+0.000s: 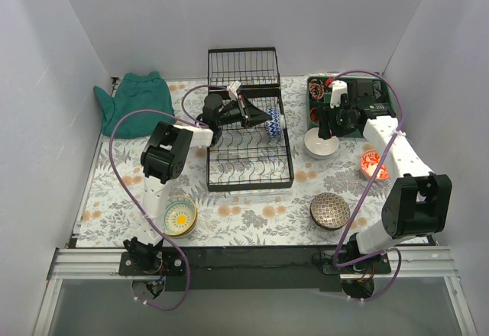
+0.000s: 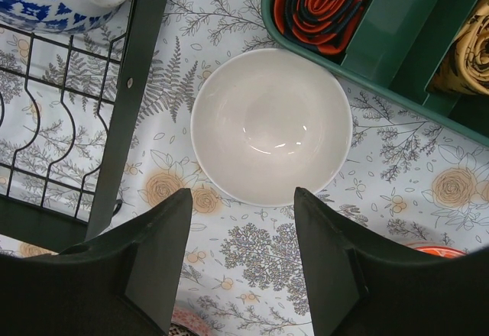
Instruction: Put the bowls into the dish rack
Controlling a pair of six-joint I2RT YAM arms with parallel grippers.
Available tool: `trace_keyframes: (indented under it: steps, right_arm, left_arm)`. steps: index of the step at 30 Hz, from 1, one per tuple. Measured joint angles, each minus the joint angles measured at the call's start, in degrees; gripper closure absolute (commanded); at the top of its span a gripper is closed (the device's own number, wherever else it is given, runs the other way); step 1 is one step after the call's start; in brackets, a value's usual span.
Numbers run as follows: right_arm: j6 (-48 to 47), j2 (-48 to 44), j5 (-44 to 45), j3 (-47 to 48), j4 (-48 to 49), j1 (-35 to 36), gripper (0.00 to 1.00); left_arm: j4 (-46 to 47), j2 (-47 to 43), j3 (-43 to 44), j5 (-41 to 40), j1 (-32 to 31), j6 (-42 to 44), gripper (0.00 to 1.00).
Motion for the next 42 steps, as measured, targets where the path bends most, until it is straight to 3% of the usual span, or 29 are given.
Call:
trace_keyframes:
  steps: [8, 10, 12, 25, 36, 42]
  right_arm:
    - [0.00, 0.37, -0.35, 0.00, -0.07, 0.00, 0.36]
    - [0.00, 0.92, -0.42, 0.00, -0.09, 0.00, 0.36]
    - [0.00, 1.46, -0.42, 0.00, -0.09, 0.00, 0.36]
    - [0.02, 1.88, -0.61, 0.07, -0.07, 0.00, 0.36]
    - [0.04, 1.53, -0.81, 0.04, -0.07, 0.00, 0.35]
    - [0.04, -0.59, -0.83, -0.63, 0.46, 0.00, 0.35]
  left_arm:
    - [1.01, -1.07, -4.00, -1.33, -0.28, 0.33, 0.99]
    - [1.40, -1.73, -5.05, -1.99, -0.50, 0.63, 0.91]
    - [1.57, -2.05, -5.68, -2.75, -0.68, 0.83, 0.73]
    - [-6.75, -4.13, -6.99, -4.83, -1.92, 5.84, 0.51]
    - [-24.81, -18.58, -7.17, -10.91, -1.49, 19.02, 0.44]
    - [-45.35, -30.86, -7.19, -14.75, 0.42, 36.00, 0.45]
